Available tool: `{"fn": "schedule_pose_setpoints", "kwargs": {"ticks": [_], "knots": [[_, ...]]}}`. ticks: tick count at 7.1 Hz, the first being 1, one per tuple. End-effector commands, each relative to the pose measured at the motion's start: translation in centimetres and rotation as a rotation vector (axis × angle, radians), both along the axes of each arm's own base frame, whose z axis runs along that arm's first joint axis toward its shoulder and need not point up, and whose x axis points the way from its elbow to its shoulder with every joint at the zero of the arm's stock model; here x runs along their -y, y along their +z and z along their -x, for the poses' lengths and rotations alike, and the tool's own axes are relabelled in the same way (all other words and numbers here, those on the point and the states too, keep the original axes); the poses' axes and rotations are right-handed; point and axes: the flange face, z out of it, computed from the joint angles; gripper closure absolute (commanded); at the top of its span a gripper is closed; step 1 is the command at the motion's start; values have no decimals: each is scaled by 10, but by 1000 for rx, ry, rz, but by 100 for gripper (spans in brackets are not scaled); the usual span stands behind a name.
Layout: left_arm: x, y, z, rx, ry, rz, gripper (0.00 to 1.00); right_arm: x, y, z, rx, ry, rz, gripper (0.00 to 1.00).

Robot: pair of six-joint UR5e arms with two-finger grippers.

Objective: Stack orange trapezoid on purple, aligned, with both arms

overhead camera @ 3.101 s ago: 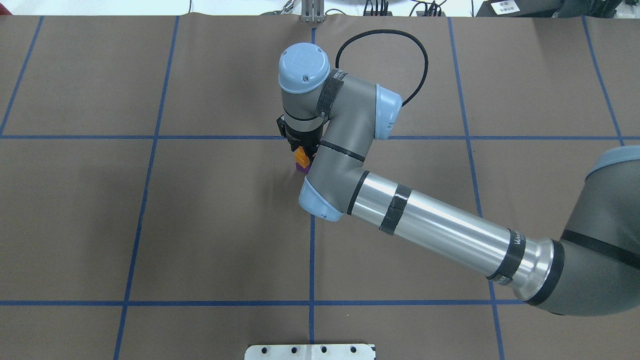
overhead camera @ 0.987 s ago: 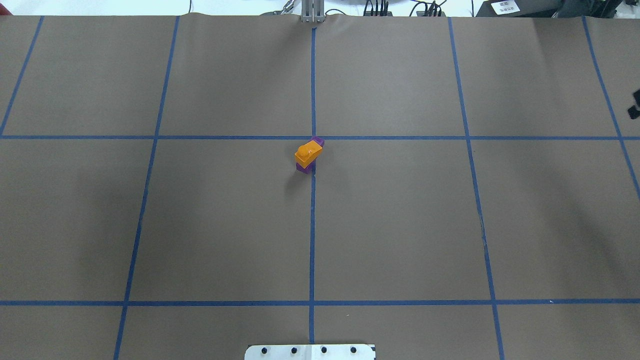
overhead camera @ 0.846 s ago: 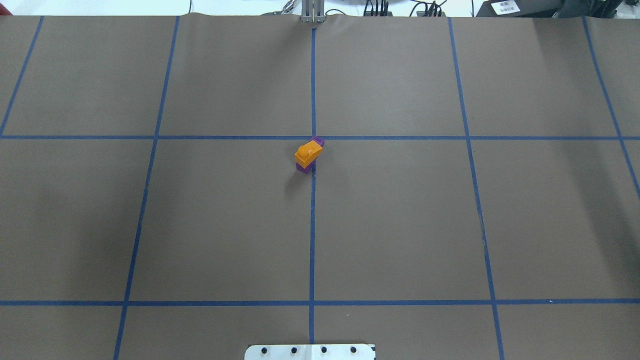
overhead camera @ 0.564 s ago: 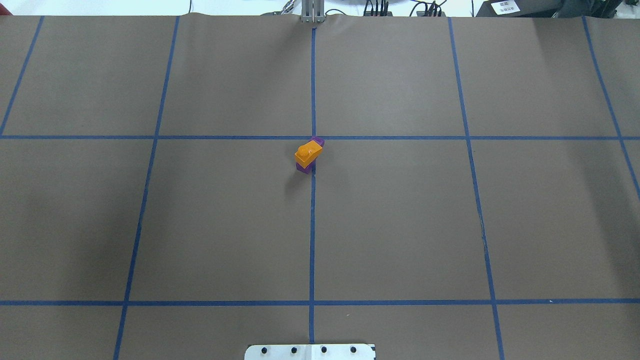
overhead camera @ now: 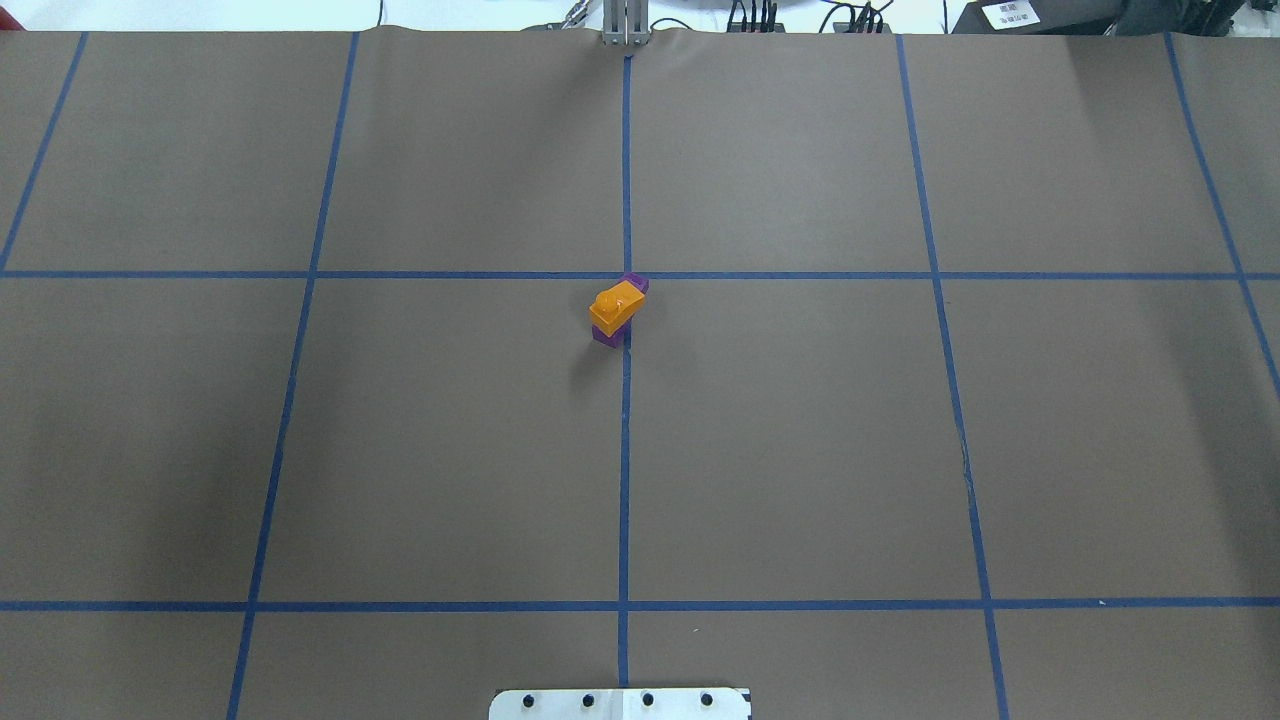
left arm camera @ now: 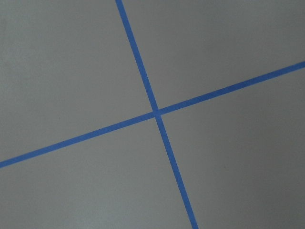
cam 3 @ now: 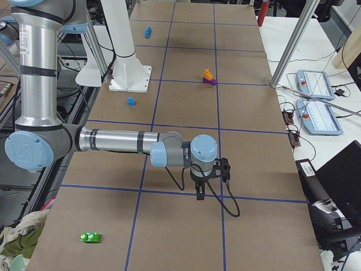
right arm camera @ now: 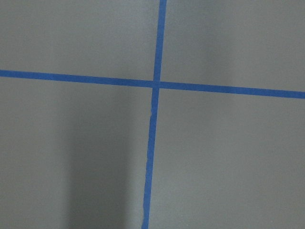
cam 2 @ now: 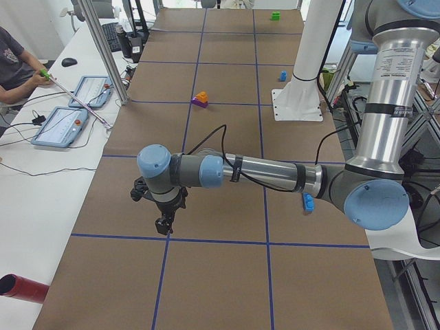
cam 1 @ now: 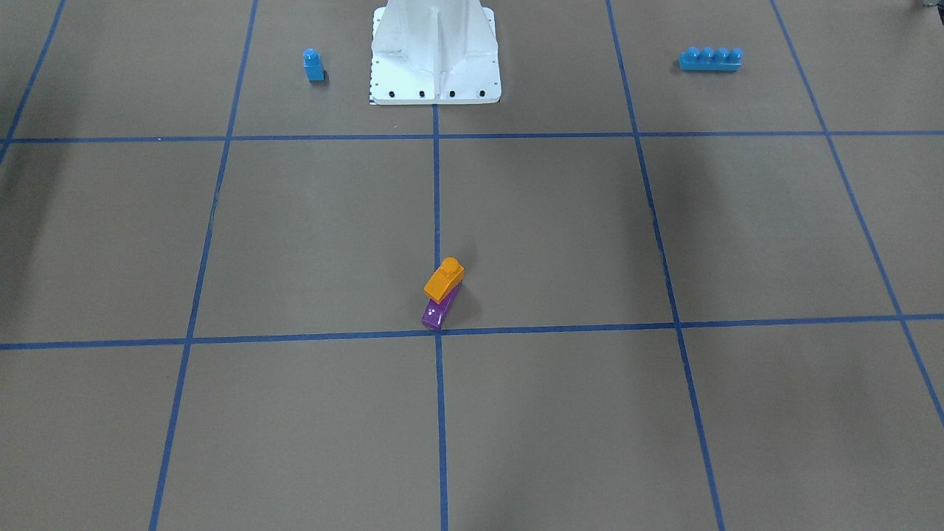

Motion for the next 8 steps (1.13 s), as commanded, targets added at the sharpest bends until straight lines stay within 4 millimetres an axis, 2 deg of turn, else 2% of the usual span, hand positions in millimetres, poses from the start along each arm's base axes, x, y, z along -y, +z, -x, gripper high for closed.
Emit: {"fn": "schedule_pose_setpoints", "kwargs": {"ticks": [1, 3, 5, 6, 8], "knots": [[-3, 5, 1, 1, -5, 13, 0, 0, -1, 0, 5, 0, -1, 0], [-2, 5, 1, 1, -6, 14, 0, 2, -4, 0, 7, 0, -7, 0], [-1, 4, 0, 2, -6, 13, 0, 0, -45, -1, 2, 2, 0, 0], [-1, 5, 0, 2, -5, 14, 0, -6, -50, -1, 1, 0, 33, 0], [-2, 6, 0, 1, -1, 14, 0, -9, -42, -1, 4, -9, 42, 0]]}}
